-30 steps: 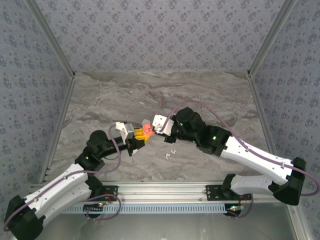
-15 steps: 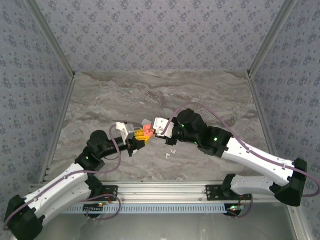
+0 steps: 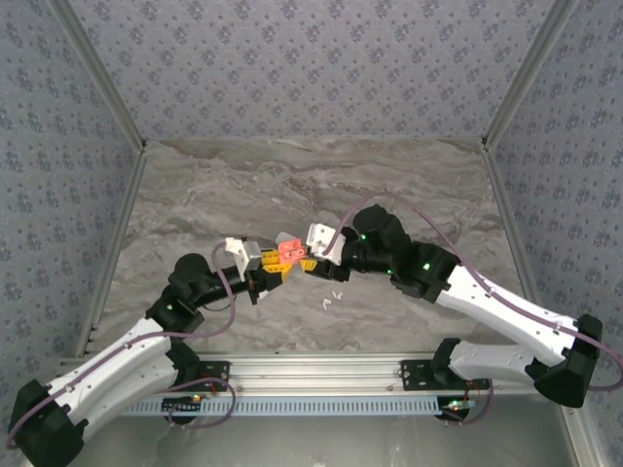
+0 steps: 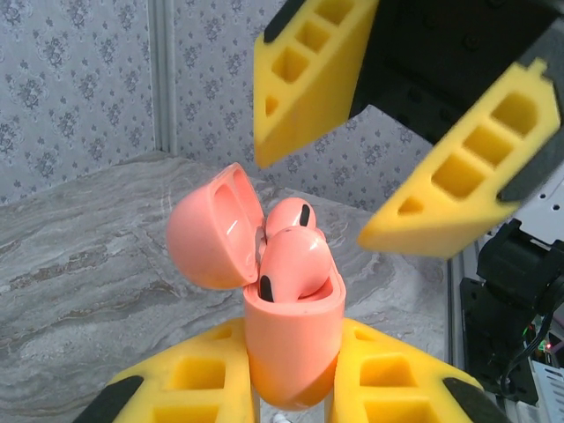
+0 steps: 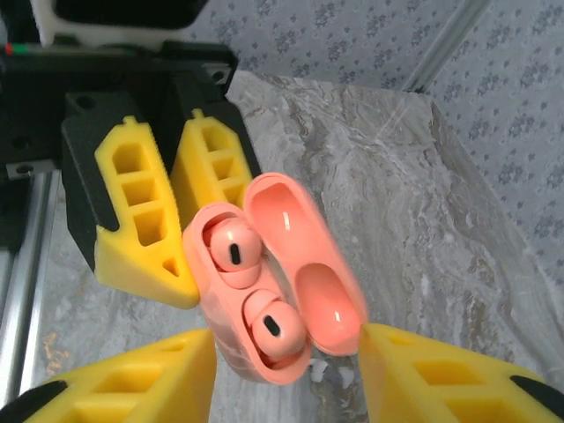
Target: Insert the wireless bluetooth earbuds into the charging case
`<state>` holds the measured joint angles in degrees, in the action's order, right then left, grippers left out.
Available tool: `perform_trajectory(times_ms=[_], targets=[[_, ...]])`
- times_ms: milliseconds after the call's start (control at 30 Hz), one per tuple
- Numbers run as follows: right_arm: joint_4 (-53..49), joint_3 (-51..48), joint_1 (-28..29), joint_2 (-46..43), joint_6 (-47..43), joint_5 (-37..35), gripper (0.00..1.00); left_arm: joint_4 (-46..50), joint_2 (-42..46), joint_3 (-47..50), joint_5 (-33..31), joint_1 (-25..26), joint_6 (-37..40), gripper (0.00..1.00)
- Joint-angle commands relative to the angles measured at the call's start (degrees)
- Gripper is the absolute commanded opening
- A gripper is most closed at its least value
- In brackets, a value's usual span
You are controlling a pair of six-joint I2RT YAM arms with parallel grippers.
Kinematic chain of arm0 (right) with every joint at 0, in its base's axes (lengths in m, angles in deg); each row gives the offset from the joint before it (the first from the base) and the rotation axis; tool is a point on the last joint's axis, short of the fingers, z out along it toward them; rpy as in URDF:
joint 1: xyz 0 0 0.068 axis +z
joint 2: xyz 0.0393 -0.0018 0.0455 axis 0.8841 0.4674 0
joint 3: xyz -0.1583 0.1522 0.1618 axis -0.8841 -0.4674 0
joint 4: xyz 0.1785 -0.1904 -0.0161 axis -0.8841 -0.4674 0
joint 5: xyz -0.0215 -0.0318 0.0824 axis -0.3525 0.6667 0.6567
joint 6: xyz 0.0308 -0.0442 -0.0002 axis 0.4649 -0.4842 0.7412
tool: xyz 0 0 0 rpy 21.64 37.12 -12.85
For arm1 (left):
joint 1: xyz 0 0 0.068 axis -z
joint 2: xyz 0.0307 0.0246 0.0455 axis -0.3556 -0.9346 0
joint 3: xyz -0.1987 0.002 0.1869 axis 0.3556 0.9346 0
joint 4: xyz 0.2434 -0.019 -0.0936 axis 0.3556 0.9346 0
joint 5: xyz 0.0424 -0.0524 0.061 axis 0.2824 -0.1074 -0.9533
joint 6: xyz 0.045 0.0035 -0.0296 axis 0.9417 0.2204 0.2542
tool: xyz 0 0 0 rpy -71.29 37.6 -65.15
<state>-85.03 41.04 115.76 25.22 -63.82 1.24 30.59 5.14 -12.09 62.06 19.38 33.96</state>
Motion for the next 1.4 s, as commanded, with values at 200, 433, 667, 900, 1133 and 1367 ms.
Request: perform_trajectory(times_ms=[200,433,667,900,1133,1367], targets=[[1.4,-0.5,-11.4,-2.3,14.2,22.4,0.95,-2.6,0.0,-1.8,1.3,0.3,-0.4,0.00],[-0.9,2.7,-10.7,5.1,15.0,30.1,1.00,-2.7,-0.1,-1.8,1.5,0.5,-0.2,0.00],[-1.6,5.1,-8.7,7.8,13.0,33.2,1.00,-2.1,-0.4,-2.0,1.0,0.9,0.2,0.00],[-1.6,3.8,-7.6,5.1,11.5,35.5,0.98,-0.8,-0.6,-2.5,0.2,0.9,0.7,0.00],[-2.9,1.8,-7.2,2.6,11.7,33.7,0.92,-0.9,-0.5,-2.2,-0.5,0.9,0.7,0.00],[-1.7,1.5,-7.5,0.3,13.4,24.7,0.94,-0.6,-0.9,-2.4,-0.8,0.9,0.9,0.00]])
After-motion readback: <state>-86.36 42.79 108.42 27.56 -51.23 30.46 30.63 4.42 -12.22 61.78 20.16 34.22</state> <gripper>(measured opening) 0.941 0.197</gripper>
